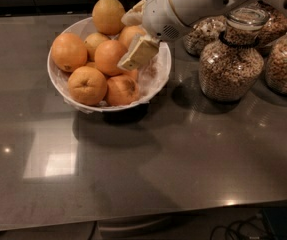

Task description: Pick orange from white bowl

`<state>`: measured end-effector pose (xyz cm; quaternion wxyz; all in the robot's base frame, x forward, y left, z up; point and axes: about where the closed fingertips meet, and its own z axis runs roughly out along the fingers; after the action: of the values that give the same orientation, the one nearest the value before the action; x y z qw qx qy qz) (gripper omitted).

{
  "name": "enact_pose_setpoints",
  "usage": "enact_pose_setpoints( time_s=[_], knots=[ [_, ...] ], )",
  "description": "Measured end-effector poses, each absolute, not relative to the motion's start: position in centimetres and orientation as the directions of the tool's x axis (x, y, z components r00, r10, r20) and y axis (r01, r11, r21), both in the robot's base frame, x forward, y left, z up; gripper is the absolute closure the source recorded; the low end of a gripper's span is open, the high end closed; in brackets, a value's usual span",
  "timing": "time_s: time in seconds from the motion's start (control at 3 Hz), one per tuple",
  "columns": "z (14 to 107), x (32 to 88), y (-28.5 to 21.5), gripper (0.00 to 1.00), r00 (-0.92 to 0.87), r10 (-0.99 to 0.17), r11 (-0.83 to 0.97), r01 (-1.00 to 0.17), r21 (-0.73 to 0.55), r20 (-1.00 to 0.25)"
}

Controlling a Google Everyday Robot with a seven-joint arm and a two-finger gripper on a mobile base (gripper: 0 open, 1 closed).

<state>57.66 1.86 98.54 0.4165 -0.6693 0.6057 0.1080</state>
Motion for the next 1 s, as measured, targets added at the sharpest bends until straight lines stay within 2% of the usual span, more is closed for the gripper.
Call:
enact_pose_setpoints(
  time_s=[1.0],
  knots=[
    [96.2,59.2,4.6,0.34,0.257,-0.710,0.027,-0.920,-0.390,-0.656]
  ],
)
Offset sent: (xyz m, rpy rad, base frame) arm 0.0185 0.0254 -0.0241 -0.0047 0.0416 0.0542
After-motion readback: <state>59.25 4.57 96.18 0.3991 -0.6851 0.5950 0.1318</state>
